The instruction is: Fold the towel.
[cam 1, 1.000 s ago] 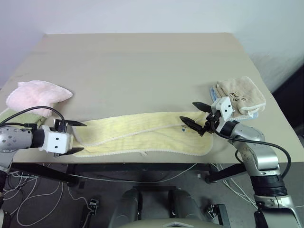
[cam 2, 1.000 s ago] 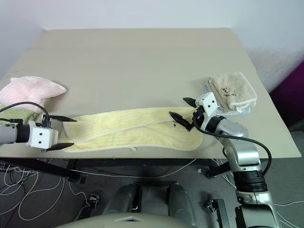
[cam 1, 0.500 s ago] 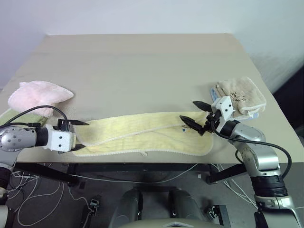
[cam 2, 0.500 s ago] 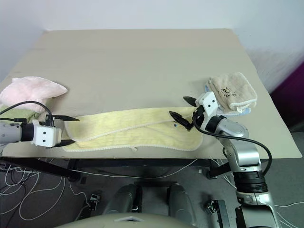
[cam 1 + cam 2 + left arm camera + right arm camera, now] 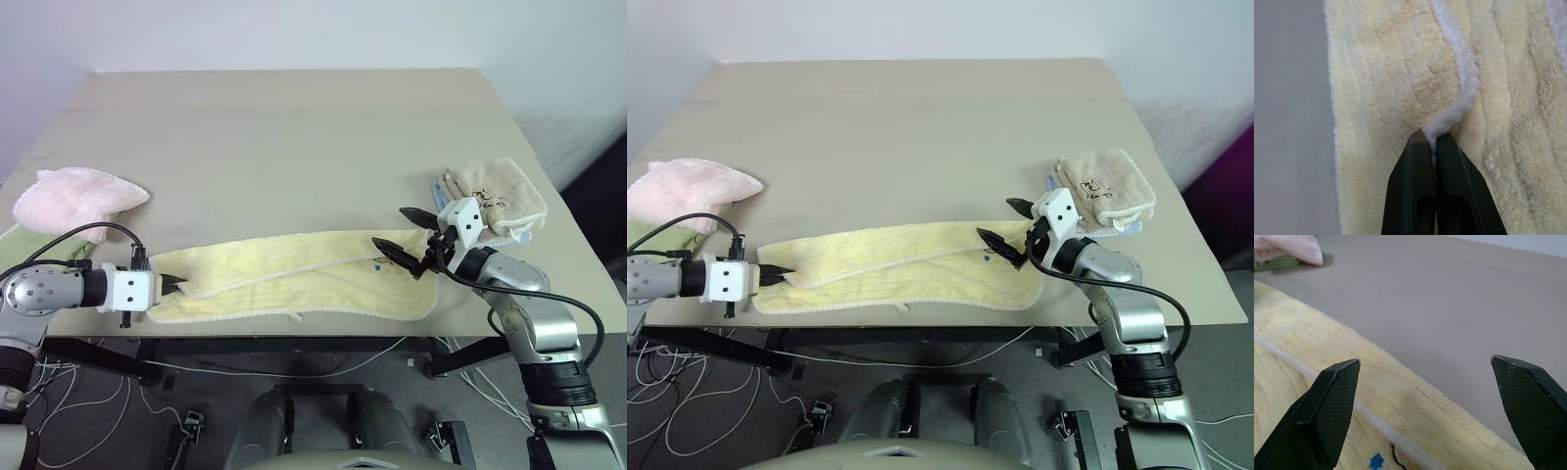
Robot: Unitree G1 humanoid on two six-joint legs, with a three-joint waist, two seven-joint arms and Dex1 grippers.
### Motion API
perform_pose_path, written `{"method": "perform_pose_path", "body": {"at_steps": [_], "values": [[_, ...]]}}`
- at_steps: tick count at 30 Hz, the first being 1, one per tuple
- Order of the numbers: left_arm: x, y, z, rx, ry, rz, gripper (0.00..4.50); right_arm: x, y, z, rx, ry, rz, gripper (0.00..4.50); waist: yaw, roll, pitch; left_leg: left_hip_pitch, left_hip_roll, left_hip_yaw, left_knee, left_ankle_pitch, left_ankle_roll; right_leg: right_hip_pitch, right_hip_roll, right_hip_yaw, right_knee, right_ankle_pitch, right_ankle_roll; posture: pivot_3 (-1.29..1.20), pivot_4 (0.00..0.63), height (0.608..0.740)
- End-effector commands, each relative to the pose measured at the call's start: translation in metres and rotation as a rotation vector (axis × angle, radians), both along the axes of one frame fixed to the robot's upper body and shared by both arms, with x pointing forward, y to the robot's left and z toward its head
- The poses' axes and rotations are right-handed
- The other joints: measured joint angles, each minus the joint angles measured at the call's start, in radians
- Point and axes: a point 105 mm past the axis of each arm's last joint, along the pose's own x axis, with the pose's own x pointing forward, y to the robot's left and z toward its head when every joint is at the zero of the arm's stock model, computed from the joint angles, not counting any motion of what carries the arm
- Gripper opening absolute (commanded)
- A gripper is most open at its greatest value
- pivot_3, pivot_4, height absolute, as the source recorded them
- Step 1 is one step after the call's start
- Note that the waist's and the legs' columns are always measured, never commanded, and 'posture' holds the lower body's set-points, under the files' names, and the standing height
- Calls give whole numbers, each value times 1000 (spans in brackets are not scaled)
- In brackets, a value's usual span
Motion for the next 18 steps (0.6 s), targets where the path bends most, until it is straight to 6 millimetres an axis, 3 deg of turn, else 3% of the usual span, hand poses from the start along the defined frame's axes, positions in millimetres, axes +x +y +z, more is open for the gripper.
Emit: {"method": "perform_pose_path", "body": {"at_steps": [1, 11, 18], "values": [[5, 3, 23, -150, -33, 85, 24, 1, -7, 20, -107, -113, 2, 4500, -1, 0, 0, 0, 0, 0, 0, 0, 0, 0, 0, 0, 0, 0, 0, 0, 150, 740], [4, -1, 32, -304, -44, 180, 24, 6, -44, 3, -674, -292, 68, 4500, 0, 0, 0, 0, 0, 1, 0, 0, 0, 0, 0, 0, 0, 0, 0, 0, 150, 740], [5, -8, 39, -373, -46, 211, 24, 16, -49, -4, -816, -388, 90, 4500, -2, 0, 0, 0, 0, 1, 0, 0, 0, -1, 0, 1, 0, 0, 0, 0, 150, 740]]}}
